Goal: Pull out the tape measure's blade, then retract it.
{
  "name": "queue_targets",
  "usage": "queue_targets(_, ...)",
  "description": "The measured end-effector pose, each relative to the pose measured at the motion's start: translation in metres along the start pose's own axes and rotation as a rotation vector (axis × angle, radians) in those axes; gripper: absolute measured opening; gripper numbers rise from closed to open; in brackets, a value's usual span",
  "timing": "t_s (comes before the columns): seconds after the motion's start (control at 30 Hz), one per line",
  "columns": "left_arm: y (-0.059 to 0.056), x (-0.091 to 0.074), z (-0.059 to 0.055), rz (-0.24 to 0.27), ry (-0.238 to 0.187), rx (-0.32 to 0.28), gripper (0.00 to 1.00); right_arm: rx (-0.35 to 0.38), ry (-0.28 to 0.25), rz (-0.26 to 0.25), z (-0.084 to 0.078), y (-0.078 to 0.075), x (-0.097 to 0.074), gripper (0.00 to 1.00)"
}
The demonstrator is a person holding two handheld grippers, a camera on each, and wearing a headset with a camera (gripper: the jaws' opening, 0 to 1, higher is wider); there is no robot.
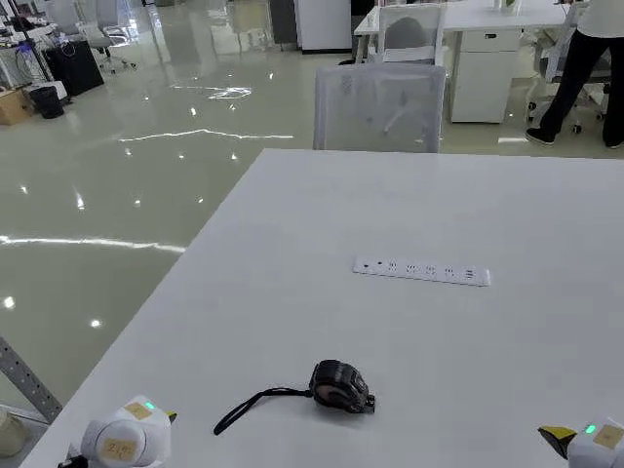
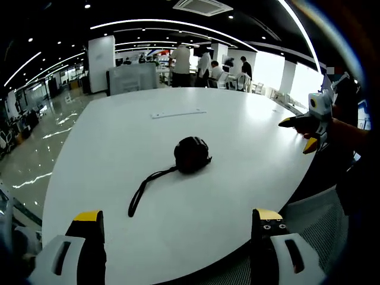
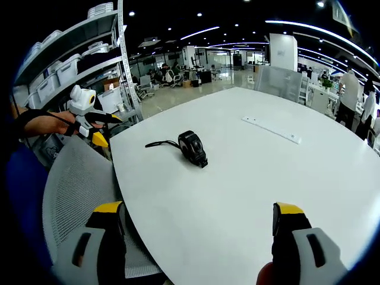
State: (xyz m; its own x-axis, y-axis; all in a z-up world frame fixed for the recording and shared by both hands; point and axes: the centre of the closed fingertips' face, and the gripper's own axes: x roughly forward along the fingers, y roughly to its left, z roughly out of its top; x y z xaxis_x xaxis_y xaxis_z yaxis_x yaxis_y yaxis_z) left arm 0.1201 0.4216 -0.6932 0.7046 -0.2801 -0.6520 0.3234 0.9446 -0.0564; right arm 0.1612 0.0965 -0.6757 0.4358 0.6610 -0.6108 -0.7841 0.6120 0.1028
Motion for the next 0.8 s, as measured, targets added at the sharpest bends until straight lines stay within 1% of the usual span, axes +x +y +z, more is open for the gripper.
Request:
queue_targets(0.13,0.01,-0.009,-0.005,0.009,-0.003,-0.017,1.0,-0.009,-0.003,-0.02,0.003,0.0,-0.012,1.0)
queue_targets(0.17,0.011,-0.011,-0.005,0.01,-0.008,-0.018,1.0,-0.013,-0.001,-0.027,0.003,0.0,-0.014,1.0)
queue_targets(0.2,0.012,-0.013,-0.005,0.0,-0.009,-0.018,1.0,-0.018,-0.001,-0.033,0.005,0.001,-0.017,1.0)
queue_targets(0.23,0.012,-0.014,-0.005,-0.003,-0.005,-0.015,1.0,-0.02,0.0,-0.033,0.006,0.002,-0.019,1.0)
queue_targets(0.33,0.015,-0.017,-0.005,-0.017,-0.004,0.007,1.0,-0.03,0.0,-0.052,0.011,0.003,-0.026,1.0)
queue_targets(0.4,0.017,-0.019,-0.002,-0.022,-0.008,0.024,1.0,-0.035,0.001,-0.07,0.013,0.002,-0.03,1.0)
queue_targets(0.47,0.02,-0.021,0.0,-0.035,-0.015,0.023,1.0,-0.028,0.0,-0.079,0.014,0.003,-0.034,1.0)
queue_targets(0.6,0.022,-0.027,0.004,-0.057,-0.018,0.043,1.0,-0.021,0.013,-0.098,0.011,0.007,-0.042,1.0)
queue_targets(0.63,0.025,-0.029,0.004,-0.061,-0.017,0.06,1.0,-0.019,0.016,-0.103,0.01,0.009,-0.045,1.0)
queue_targets(0.73,0.028,-0.034,0.002,-0.081,-0.005,0.075,1.0,-0.007,0.023,-0.124,0.008,0.011,-0.05,1.0)
queue_targets(0.8,0.03,-0.037,0.001,-0.095,-0.002,0.087,1.0,0.01,0.019,-0.135,0.007,0.013,-0.054,1.0)
